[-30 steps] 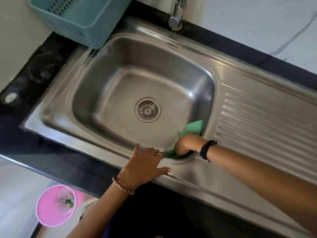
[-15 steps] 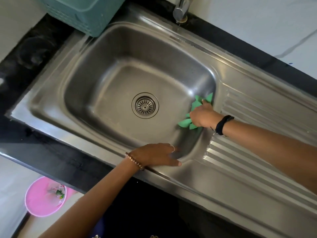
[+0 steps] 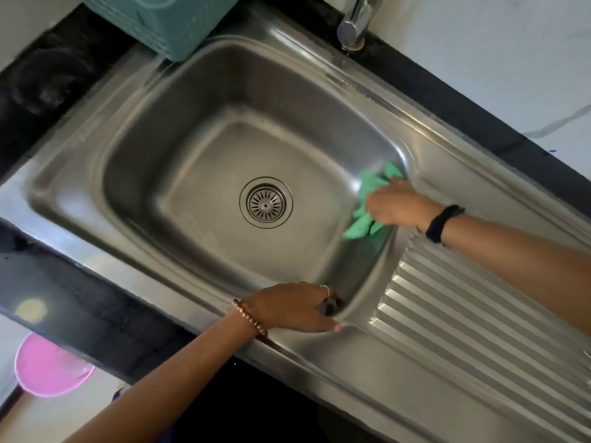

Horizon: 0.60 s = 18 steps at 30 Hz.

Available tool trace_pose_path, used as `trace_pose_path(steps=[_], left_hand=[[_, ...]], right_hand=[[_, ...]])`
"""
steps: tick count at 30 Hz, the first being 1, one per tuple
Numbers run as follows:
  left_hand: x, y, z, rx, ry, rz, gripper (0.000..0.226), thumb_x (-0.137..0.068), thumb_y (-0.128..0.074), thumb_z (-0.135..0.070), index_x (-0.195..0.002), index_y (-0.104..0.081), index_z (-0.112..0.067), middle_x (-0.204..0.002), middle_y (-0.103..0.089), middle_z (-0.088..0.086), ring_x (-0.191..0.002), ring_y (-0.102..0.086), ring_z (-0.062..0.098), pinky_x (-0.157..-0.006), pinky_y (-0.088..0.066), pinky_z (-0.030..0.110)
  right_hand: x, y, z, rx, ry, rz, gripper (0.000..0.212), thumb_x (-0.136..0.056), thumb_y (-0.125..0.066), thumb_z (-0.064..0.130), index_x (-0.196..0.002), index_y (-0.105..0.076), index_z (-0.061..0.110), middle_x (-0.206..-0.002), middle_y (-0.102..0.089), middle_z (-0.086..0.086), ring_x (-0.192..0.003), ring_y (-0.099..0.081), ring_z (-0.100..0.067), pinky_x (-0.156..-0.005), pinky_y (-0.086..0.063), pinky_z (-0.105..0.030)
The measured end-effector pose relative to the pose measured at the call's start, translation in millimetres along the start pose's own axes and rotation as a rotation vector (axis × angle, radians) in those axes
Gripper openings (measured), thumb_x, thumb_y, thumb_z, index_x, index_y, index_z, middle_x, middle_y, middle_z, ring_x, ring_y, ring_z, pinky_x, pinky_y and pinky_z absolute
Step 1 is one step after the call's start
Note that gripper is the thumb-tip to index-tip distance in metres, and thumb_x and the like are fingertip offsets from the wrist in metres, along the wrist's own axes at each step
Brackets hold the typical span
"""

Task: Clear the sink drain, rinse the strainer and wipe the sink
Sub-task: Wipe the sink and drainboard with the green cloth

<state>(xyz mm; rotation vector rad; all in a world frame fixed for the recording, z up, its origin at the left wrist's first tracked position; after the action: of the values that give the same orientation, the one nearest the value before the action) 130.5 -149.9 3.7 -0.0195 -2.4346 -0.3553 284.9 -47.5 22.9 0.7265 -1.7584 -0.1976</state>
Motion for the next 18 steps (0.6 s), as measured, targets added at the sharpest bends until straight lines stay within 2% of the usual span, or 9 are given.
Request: trace_pose_path(steps=[1, 3, 5, 7, 9, 11, 13, 15, 18], left_hand=[[-2, 1, -1, -0.003, -0.02, -0.009, 0.058, -0.084, -0.056, -0.05, -0.133, -0.04, -0.024, -0.135, -0.051, 0.002, -0.12, -0.05, 0.021, -0.095, -0.039, 0.027], [-9, 2, -5, -0.003, -0.069, -0.032, 0.063, -0.083, -0.057, -0.05, -0.136, -0.035, -0.025, -0.136, -0.049, 0.002, -0.121, -0.048, 0.021, -0.094, -0.038, 0.028], [-19, 4, -7, 0.064, -0.099, -0.048, 0.064, -0.083, -0.058, -0.049, -0.136, -0.037, -0.021, -0.136, -0.049, 0.004, -0.121, -0.048, 0.022, -0.099, -0.04, 0.032], [-29, 7, -6, 0.232, -0.107, -0.058, 0.064, -0.082, -0.062, -0.044, -0.137, -0.038, -0.021, -0.14, -0.047, 0.002, -0.125, -0.046, 0.018, -0.104, -0.038, 0.031], [-36, 12, -7, 0.447, -0.109, -0.051, 0.063, -0.083, -0.064, -0.035, -0.139, -0.037, -0.026, -0.142, -0.044, -0.002, -0.127, -0.044, 0.013, -0.106, -0.034, 0.026], [-40, 14, -9, 0.628, -0.102, -0.038, 0.063, -0.085, -0.064, -0.026, -0.14, -0.035, -0.029, -0.145, -0.04, -0.002, -0.129, -0.041, 0.013, -0.108, -0.032, 0.028], [-46, 18, -14, 0.682, -0.109, -0.031, 0.063, -0.086, -0.063, -0.023, -0.14, -0.032, -0.031, -0.148, -0.035, -0.001, -0.125, -0.04, 0.011, -0.105, -0.032, 0.026], [-51, 23, -19, 0.673, -0.129, -0.027, 0.062, -0.087, -0.061, -0.023, -0.141, -0.032, -0.03, -0.148, -0.035, -0.001, -0.119, -0.04, 0.01, -0.1, -0.032, 0.024], [-57, 31, -25, 0.676, -0.15, -0.023, 0.058, -0.088, -0.06, -0.019, -0.14, -0.035, -0.024, -0.143, -0.042, 0.004, -0.112, -0.045, 0.007, -0.102, -0.034, 0.023]], right_hand=[[-7, 6, -12, 0.051, -0.008, -0.036, 0.029, -0.093, -0.039, 0.011, -0.111, -0.061, 0.015, -0.122, -0.063, -0.004, -0.118, -0.054, -0.021, -0.113, -0.018, -0.037], [-9, 9, -16, 0.153, 0.031, -0.088, 0.029, -0.092, -0.041, 0.011, -0.111, -0.061, 0.018, -0.116, -0.065, -0.001, -0.114, -0.056, -0.018, -0.117, -0.014, -0.037], [0, 5, -9, 0.16, 0.103, -0.075, 0.033, -0.092, -0.041, 0.014, -0.117, -0.061, 0.021, -0.117, -0.065, -0.001, -0.112, -0.057, -0.019, -0.111, -0.025, -0.036], [11, -1, -8, 0.001, 0.159, -0.001, 0.04, -0.089, -0.039, 0.015, -0.121, -0.061, 0.027, -0.117, -0.065, -0.003, -0.107, -0.059, -0.023, -0.098, -0.041, -0.034], [19, -4, -11, -0.144, 0.168, 0.066, 0.044, -0.085, -0.038, 0.014, -0.119, -0.063, 0.027, -0.115, -0.066, -0.003, -0.104, -0.061, -0.025, -0.095, -0.047, -0.037], [16, -2, -16, -0.119, 0.156, 0.057, 0.041, -0.086, -0.038, 0.013, -0.116, -0.064, 0.02, -0.116, -0.067, -0.003, -0.107, -0.06, -0.023, -0.108, -0.036, -0.041], [7, 3, -24, 0.073, 0.14, 0.016, 0.038, -0.091, -0.036, 0.016, -0.117, -0.064, 0.021, -0.118, -0.066, 0.003, -0.113, -0.057, -0.015, -0.117, -0.017, -0.038], [-7, 15, -33, 0.214, 0.139, -0.045, 0.036, -0.094, -0.036, 0.019, -0.115, -0.064, 0.024, -0.118, -0.065, 0.005, -0.115, -0.056, -0.009, -0.12, -0.005, -0.034], [-30, 21, -35, 0.408, 0.182, -0.068, 0.032, -0.093, -0.039, 0.015, -0.111, -0.065, 0.02, -0.12, -0.063, 0.003, -0.121, -0.052, -0.01, -0.121, 0.003, -0.034]])
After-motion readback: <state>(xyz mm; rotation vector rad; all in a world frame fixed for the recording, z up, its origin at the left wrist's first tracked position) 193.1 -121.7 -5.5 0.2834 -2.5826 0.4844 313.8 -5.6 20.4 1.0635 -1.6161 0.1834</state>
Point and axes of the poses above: each hand's wrist, its own x-axis away from the middle knuckle, its own y-axis out of the back of the hand, z = x × y, the point moved 9 cm from there along -x, towards the middle knuckle
